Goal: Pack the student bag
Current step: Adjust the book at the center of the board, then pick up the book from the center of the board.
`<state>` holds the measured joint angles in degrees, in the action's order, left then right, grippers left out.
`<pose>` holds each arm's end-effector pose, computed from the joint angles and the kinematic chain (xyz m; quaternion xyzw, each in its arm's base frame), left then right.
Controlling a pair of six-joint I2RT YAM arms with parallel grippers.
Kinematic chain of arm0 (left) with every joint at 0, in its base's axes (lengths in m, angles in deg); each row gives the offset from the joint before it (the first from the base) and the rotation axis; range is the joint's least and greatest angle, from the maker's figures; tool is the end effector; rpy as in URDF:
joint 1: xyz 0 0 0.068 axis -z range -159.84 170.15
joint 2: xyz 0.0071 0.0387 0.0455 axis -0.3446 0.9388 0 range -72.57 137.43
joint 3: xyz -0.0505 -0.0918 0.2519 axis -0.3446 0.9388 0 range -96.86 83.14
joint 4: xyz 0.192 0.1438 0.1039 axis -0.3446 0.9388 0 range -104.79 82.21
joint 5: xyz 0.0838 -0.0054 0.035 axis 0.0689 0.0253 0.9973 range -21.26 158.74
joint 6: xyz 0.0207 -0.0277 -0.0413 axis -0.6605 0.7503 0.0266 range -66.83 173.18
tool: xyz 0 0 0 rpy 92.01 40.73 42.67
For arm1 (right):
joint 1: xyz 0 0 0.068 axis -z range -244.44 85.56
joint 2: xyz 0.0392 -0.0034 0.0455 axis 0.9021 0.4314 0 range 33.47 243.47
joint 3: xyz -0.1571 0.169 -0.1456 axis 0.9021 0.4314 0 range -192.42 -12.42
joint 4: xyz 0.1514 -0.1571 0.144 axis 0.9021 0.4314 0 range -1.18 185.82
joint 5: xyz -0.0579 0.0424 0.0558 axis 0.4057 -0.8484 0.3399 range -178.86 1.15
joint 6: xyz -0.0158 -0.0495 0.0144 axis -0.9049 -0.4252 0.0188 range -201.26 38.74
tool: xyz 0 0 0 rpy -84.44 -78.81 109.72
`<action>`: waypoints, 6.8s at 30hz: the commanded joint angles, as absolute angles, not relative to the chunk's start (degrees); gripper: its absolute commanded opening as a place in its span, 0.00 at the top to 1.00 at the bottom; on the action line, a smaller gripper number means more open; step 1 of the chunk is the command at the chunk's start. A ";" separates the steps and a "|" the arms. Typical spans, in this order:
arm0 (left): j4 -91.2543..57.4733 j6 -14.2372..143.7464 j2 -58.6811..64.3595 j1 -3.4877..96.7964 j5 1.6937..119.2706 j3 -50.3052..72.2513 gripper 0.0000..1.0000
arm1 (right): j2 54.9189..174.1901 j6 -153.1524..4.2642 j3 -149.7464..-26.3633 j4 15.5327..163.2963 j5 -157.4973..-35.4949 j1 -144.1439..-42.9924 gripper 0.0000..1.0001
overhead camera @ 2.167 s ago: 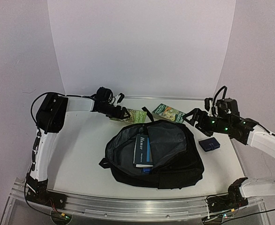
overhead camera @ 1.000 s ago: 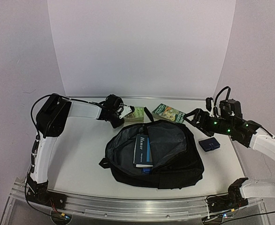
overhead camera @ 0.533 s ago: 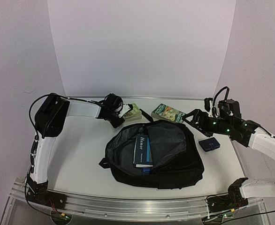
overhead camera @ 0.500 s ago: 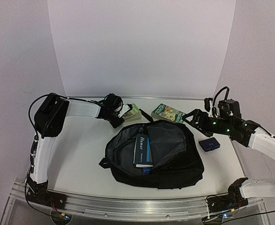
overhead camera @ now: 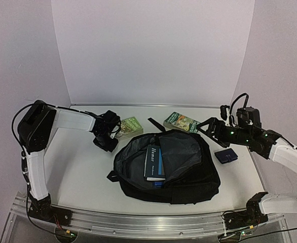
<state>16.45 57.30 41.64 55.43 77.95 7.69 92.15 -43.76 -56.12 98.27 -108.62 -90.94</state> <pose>0.3252 -0.2231 0.1452 0.2501 0.9493 0.0160 0.1897 0.2030 0.1146 0.2893 -0.0131 0.8333 0.4050 0.3759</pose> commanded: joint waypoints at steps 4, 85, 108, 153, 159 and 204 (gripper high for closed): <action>17.60 62.33 28.58 55.67 77.07 10.72 0.89 | 90.12 -43.85 -56.26 95.50 -109.66 -90.75 0.03; 21.17 66.72 25.94 54.08 71.13 12.89 1.00 | 98.58 -39.50 -66.01 86.73 -105.11 -107.22 0.07; 12.25 69.62 29.33 34.40 45.86 13.08 0.15 | 147.21 -33.55 -101.06 77.65 -94.65 -124.68 0.16; 4.55 73.93 34.84 33.42 43.57 18.41 0.19 | 183.34 -21.41 -131.55 90.69 -92.78 -117.88 0.26; 2.41 73.04 36.79 33.51 39.00 19.32 0.22 | 185.99 -20.40 -134.29 90.68 -94.20 -117.86 0.27; 1.38 80.79 9.49 33.43 45.32 34.14 0.14 | 173.23 -32.47 -129.09 65.29 -113.55 -118.32 1.00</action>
<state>-0.86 78.77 19.94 33.41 40.57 33.36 182.92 -27.69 -127.80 72.67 -110.44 -117.75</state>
